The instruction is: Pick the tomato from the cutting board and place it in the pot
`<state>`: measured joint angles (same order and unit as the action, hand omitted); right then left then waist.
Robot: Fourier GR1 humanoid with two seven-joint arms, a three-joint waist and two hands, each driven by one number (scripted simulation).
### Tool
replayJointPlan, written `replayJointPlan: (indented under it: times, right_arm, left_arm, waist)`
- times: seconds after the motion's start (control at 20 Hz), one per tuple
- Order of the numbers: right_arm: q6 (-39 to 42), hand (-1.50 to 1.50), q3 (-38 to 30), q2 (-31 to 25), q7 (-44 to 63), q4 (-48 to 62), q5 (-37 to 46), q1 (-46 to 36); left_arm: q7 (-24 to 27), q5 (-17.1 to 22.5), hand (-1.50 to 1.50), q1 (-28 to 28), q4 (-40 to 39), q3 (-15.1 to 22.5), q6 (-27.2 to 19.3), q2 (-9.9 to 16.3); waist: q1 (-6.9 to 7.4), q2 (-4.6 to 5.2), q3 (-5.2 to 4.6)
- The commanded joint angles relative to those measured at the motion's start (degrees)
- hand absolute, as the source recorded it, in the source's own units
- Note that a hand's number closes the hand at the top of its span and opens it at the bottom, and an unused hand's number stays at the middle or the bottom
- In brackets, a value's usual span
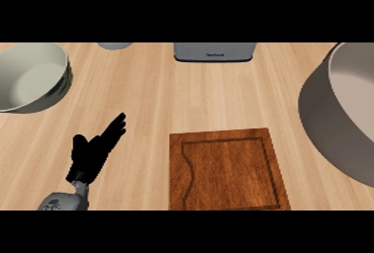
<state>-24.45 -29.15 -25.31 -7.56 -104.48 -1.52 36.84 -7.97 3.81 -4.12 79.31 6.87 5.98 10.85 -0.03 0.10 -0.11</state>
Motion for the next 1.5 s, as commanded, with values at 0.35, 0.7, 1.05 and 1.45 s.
replayJointPlan:
  times: [0.35,0.7,1.05,1.45]
  right_arm:
    - [6.6,1.5,3.3,-21.0,36.4,-4.2,12.0,-15.8]
    - [12.5,1.5,14.4,-26.6,41.6,13.0,17.5,-36.6]
    - [18.7,1.5,24.0,-30.4,45.1,27.4,28.4,-45.0]
    - [33.0,1.5,29.5,-25.4,50.6,40.6,25.2,-52.9]
  left_arm:
    - [-3.2,-1.8,0.0,-1.8,1.5,1.1,-0.9,-1.5]
    - [3.7,-1.6,0.0,-3.0,-5.3,-0.6,1.2,-2.0]
    - [-0.5,-1.6,0.0,-2.6,-1.3,0.5,1.2,-2.3]
    - [-0.7,-3.6,0.0,-4.9,-2.3,2.0,0.5,-3.4]
  waist:
    - [1.16,0.12,0.03]
    - [1.57,0.34,0.08]
    - [3.33,0.73,0.09]
    - [4.66,1.41,0.21]
